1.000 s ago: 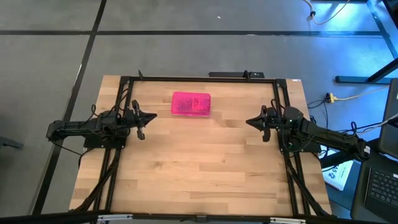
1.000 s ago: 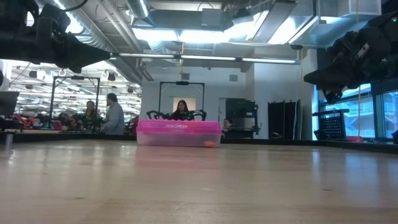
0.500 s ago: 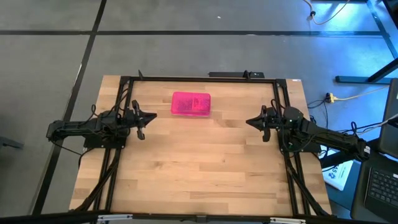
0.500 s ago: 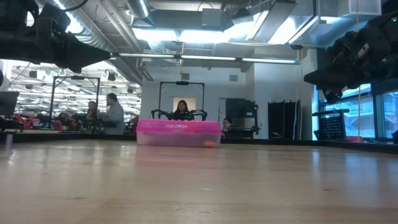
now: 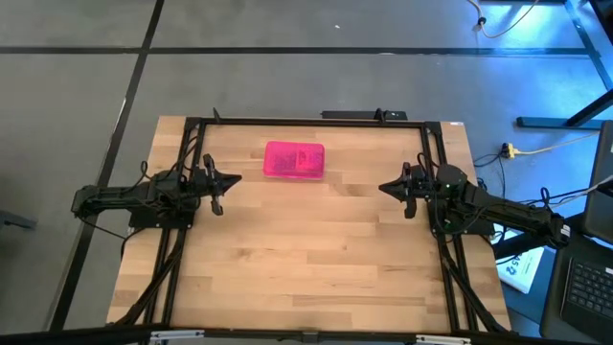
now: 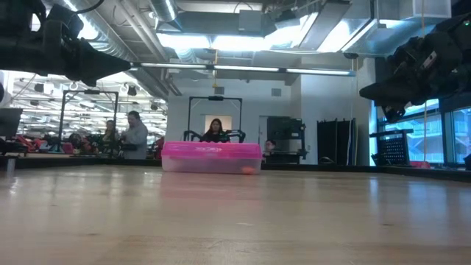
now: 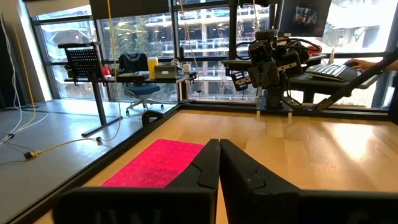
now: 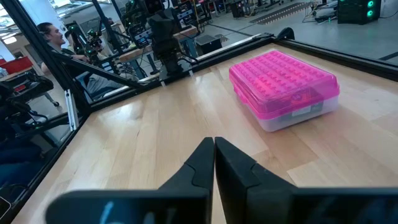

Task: Pack school essentials
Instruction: Return to Home Position

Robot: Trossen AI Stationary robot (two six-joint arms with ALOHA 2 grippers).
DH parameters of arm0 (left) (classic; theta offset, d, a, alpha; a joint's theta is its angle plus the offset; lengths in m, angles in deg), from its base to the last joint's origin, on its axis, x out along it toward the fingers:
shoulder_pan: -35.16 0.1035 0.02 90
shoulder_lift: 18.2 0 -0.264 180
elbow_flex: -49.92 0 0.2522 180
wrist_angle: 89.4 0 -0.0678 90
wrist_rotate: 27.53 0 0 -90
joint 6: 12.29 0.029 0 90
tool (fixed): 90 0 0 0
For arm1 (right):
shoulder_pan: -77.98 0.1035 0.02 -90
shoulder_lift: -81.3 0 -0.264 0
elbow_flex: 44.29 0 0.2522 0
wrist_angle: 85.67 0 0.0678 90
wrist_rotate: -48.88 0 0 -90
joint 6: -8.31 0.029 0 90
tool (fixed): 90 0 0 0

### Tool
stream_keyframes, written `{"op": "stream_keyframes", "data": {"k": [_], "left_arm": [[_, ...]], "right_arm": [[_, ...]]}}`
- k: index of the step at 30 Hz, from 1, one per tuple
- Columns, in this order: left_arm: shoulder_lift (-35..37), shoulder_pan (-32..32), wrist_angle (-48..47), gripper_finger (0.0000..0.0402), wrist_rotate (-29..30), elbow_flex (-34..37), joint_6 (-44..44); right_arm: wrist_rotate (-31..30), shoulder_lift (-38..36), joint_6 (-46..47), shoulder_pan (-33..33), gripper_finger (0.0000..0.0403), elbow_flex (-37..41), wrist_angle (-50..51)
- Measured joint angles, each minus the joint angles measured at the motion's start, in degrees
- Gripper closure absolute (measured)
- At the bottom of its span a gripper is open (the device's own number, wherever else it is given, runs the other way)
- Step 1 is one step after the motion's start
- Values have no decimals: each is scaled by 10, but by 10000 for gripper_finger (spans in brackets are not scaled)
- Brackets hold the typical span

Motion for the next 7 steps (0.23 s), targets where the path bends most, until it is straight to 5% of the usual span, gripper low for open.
{"op": "stream_keyframes", "data": {"k": [7], "left_arm": [[0,0,0,397,0,0,0]], "right_arm": [[0,0,0,0,386,0,0]]}}
